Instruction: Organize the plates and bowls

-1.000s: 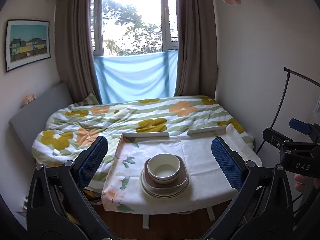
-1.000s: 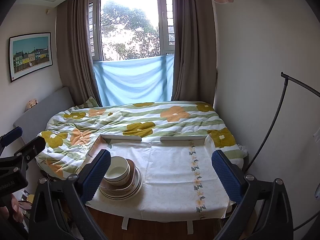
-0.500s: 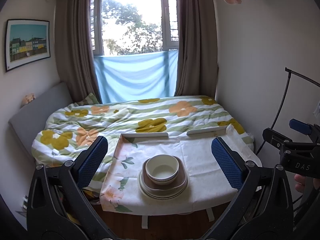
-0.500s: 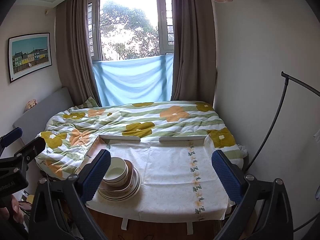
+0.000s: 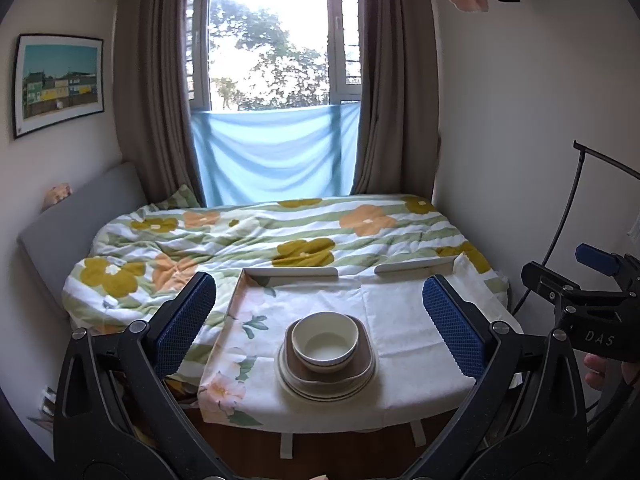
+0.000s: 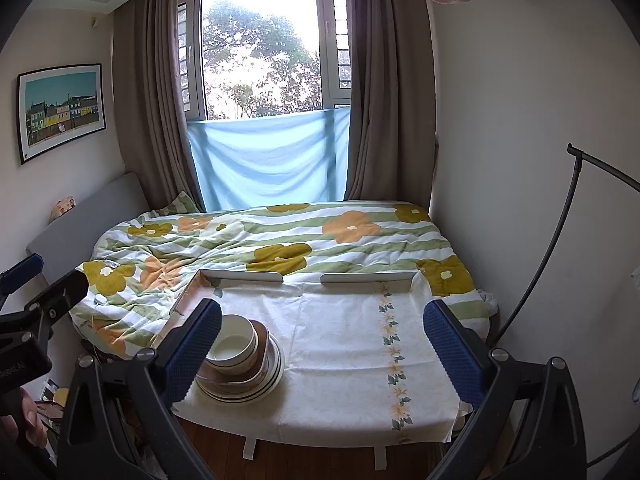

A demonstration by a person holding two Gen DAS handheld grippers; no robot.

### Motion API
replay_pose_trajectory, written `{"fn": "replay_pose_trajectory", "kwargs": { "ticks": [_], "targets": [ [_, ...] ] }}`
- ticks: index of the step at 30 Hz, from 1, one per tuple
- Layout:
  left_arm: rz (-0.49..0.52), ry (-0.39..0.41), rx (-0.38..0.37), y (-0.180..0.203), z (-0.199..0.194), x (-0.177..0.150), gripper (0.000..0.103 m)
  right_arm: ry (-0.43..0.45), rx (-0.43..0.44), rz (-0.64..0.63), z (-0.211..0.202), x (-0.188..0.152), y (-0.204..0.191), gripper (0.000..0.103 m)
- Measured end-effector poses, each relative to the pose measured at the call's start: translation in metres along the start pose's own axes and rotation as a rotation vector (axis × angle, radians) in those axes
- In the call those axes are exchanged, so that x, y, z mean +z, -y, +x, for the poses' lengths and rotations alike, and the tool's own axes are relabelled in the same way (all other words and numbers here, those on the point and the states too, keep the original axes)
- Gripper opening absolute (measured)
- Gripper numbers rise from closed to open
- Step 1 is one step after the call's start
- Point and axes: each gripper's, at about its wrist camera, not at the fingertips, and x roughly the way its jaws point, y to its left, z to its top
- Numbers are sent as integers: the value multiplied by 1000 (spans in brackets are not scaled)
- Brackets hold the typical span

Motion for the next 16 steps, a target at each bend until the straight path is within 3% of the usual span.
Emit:
{"fn": "replay_pose_trajectory", "kwargs": {
  "ticks": [8,16],
  "targets": [
    [-7,32,60,4,-6,-1,103,-12,9,4,5,-2,-1,100],
    [-18,26,23,17,2,-6,103,-49,17,-3,14,-6,4,100]
  ]
}}
